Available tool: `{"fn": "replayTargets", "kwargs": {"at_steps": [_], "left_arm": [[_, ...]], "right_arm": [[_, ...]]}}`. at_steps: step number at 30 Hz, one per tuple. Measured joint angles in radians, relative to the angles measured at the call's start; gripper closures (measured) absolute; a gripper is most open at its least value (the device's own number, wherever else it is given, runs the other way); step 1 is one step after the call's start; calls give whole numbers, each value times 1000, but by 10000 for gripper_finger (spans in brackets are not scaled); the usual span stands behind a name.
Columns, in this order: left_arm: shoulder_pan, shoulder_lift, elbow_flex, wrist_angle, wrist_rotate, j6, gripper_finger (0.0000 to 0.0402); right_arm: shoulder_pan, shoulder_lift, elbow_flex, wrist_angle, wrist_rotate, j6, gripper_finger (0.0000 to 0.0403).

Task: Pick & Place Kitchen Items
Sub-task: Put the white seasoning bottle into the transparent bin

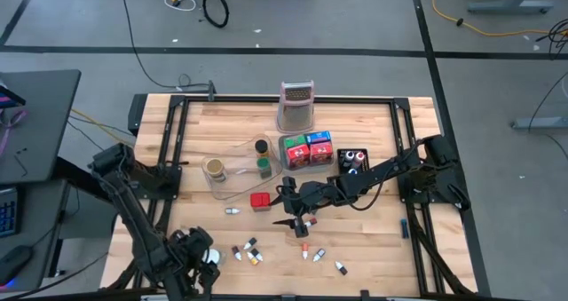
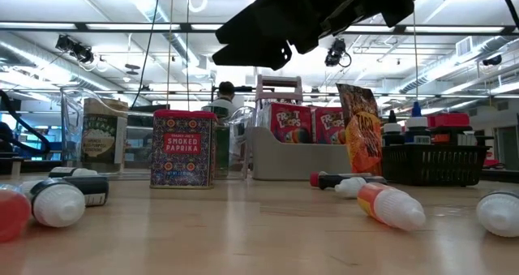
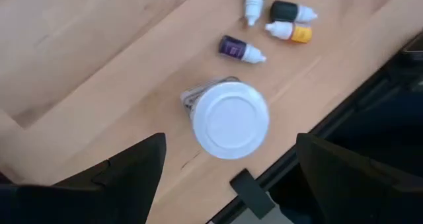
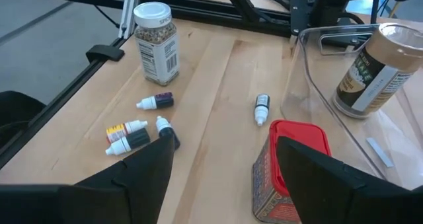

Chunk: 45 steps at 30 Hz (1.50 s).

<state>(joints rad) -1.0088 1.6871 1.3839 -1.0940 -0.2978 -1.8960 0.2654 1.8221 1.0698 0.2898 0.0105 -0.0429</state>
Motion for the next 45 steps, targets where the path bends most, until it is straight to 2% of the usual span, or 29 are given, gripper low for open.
{"fn": "replayTargets", "kwargs": {"at_steps": [6, 12, 20, 29, 36, 42, 45], "left_arm": [[0, 0, -45, 31, -1, -116, 56], [5, 0, -45, 52, -2, -166, 56], [41, 0, -45, 64, -1, -108, 56], [50, 1, -45, 64, 14, -122, 56], [55, 84, -47, 105, 108, -92, 56], [69, 99, -48, 98, 94, -87, 56], [69, 100, -48, 96, 39, -83, 56]], "right_arm": [[0, 0, 0, 2, 0, 0, 126], [0, 0, 0, 2, 0, 0, 126], [0, 0, 0, 2, 0, 0, 126], [0, 0, 0, 1, 0, 0, 126], [0, 0, 0, 0, 0, 0, 126], [0, 0, 0, 6, 0, 0, 126], [0, 0, 0, 7, 0, 0, 126]]}}
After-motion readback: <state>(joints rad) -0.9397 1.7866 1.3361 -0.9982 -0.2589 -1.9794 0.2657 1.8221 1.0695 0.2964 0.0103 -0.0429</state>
